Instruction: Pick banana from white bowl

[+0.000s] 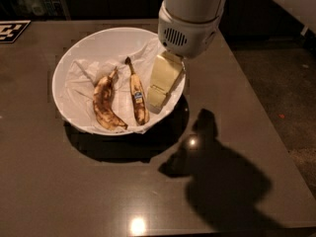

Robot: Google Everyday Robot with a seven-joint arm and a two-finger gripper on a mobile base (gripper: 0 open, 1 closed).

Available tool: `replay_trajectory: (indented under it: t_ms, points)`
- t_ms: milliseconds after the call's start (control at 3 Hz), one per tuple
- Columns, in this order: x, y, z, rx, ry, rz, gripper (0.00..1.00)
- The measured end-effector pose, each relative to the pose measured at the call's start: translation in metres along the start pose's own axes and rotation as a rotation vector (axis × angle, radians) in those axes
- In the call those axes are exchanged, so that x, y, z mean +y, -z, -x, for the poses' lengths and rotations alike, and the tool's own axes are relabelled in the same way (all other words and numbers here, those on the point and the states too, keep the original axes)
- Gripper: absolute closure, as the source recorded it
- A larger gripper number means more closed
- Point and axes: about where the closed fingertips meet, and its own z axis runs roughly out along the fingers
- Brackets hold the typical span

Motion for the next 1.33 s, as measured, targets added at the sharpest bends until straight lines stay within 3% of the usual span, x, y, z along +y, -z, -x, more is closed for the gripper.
replay_trajectory:
  t_ms: [333,667,1000,1333]
  points:
    - [0.013,-0.001,0.008,0.012,0.064,-0.001,0.00]
    - [0.013,-0.001,0.008,0.012,0.064,-0.001,0.00]
    - [0.017,-0.012,0.023,0.001,0.049,0.025,0.00]
    - [0.031,-0.023,0.044,0.039,0.066,0.016,0.00]
